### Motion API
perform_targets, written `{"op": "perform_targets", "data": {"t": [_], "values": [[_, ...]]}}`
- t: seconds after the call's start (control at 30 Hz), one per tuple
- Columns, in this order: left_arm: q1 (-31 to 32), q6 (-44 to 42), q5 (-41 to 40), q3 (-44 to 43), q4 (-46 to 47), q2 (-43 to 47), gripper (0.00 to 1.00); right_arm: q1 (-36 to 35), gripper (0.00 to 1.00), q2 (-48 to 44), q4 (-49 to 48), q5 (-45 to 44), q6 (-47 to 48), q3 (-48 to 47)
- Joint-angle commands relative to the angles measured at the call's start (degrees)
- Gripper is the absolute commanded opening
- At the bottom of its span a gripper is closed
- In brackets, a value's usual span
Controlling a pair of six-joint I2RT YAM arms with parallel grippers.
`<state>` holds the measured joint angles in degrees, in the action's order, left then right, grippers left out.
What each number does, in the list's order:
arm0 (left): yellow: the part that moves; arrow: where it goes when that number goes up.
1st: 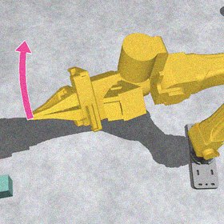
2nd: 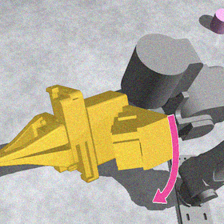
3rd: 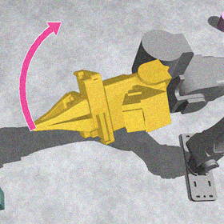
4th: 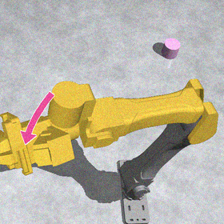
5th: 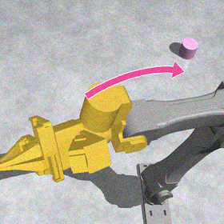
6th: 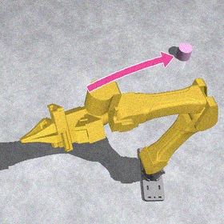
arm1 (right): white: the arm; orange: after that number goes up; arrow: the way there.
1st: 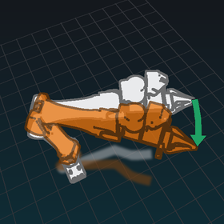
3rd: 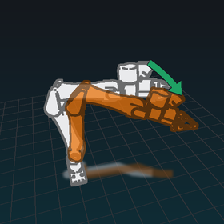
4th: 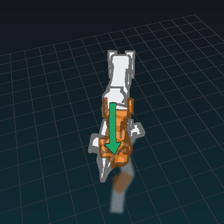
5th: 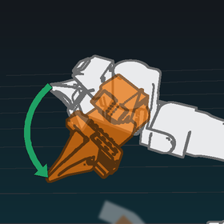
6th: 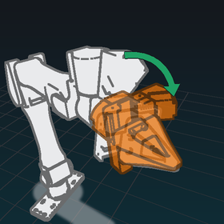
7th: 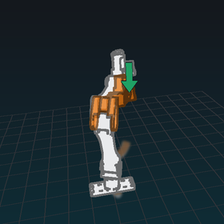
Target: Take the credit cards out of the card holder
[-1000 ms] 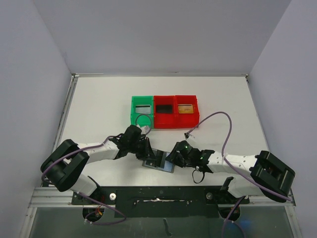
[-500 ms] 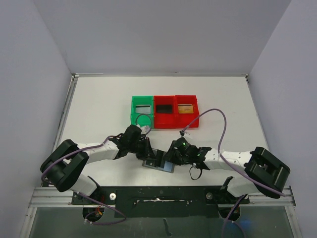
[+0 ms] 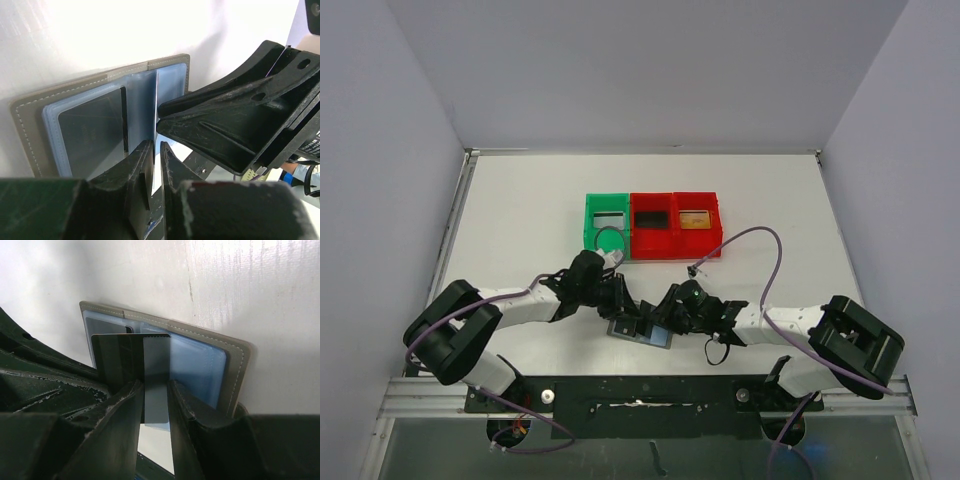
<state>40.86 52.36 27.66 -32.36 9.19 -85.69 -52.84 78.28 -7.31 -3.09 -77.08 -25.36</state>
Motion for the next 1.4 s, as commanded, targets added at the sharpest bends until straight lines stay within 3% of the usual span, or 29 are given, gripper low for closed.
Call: {"op": "perform_targets", "data": {"t": [0.0, 0.17, 0.37, 0.57, 0.7, 1.0, 1.2, 1.37], "values": [[-0.25, 0.34, 1.36, 0.28, 3.96, 0.51, 0.11, 0.3, 0.29, 0.11, 2.75, -1.2, 0.3, 1.51], [-0.2, -2.31, 3.36, -1.73, 1.81, -1.52, 0.22, 0.54, 0.3, -0.07, 3.23, -1.25, 0.64, 1.15], [-0.25, -1.14, 2.29, -1.4, 3.07, -1.83, 0.0, 0.45, 0.3, -0.7, 3.82, -1.68, -0.35, 1.81], [-0.43, -2.67, -2.89, -1.34, -2.13, 2.42, 0.0, 1.18, 0.35, -2.21, 5.96, -2.29, 1.06, 0.72], [-0.78, -1.67, -4.14, 0.86, -0.47, 5.06, 0.0, 2.06, 0.39, -3.25, 8.42, -2.39, 3.24, -2.39], [-1.9, 0.83, -11.41, 3.69, -2.92, 13.28, 0.0, 2.1, 0.36, -6.23, 8.93, -1.22, 7.67, -7.55], [-6.52, 3.06, -14.04, 7.65, -5.0, 21.78, 0.0, 1.84, 0.3, -1.51, 0.03, 4.18, 8.13, -8.59], [-7.79, 3.08, -17.55, 8.11, -8.99, 27.33, 0.0, 0.88, 0.31, 4.66, -0.55, 5.78, 9.66, -11.47]]}}
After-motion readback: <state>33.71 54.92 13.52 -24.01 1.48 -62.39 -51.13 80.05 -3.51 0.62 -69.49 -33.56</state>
